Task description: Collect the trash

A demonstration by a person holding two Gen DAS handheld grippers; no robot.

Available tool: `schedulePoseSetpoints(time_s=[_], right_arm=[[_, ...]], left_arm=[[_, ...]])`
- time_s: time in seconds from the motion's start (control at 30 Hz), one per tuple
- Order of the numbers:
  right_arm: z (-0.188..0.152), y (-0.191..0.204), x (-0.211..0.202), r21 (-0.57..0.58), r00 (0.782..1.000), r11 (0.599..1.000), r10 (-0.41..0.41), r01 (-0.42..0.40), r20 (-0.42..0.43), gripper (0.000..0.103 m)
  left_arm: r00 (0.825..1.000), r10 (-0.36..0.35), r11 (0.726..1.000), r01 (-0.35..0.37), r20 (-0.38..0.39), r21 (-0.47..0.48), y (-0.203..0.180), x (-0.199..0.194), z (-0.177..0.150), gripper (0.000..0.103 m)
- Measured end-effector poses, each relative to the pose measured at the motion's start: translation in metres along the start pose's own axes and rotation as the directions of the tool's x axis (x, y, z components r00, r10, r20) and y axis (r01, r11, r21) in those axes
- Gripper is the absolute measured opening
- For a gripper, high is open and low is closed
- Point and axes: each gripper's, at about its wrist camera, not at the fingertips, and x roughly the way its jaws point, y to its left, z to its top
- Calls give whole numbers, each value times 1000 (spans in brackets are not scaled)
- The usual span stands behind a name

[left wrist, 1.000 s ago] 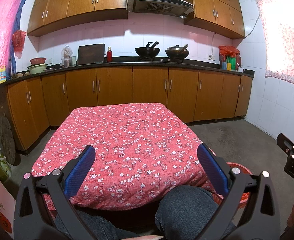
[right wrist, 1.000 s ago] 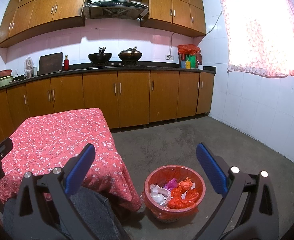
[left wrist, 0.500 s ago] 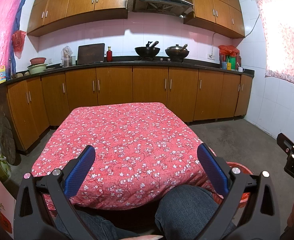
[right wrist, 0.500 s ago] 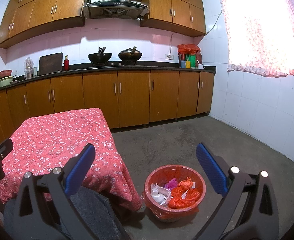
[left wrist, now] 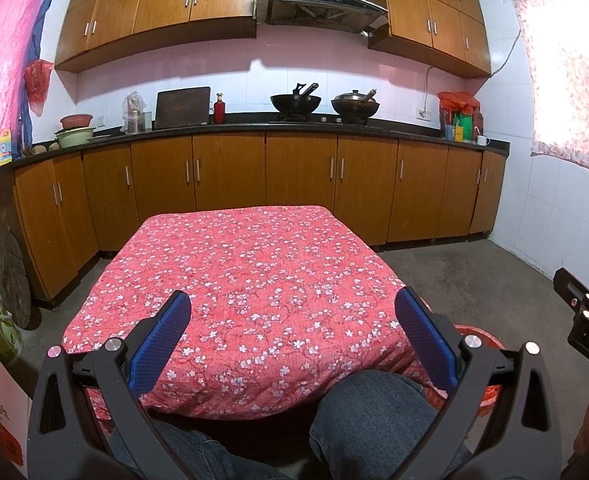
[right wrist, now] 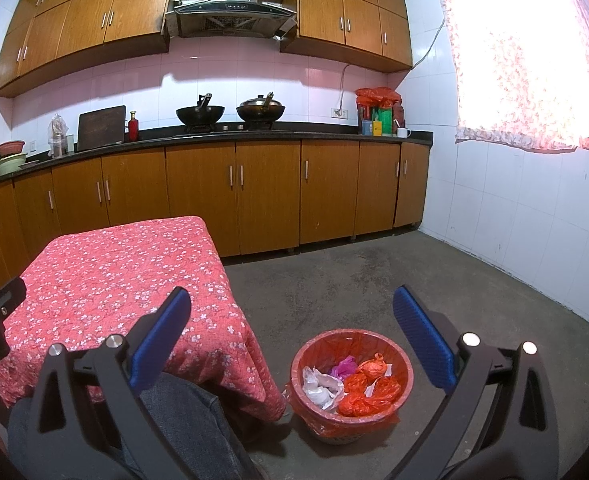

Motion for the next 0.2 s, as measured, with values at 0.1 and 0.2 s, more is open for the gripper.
schedulePoseSetpoints(time_s=[0.1, 0.2], right_arm=[[0, 0, 0, 1, 1000, 1000, 0, 0, 0, 99], [0, 0, 0, 1, 1000, 1000, -1, 1, 0, 99]], left_arm=[[1000, 0, 1000, 0, -3, 0, 0, 0, -1, 101], [1000, -1, 1000, 1, -4, -1, 0, 0, -1, 101]])
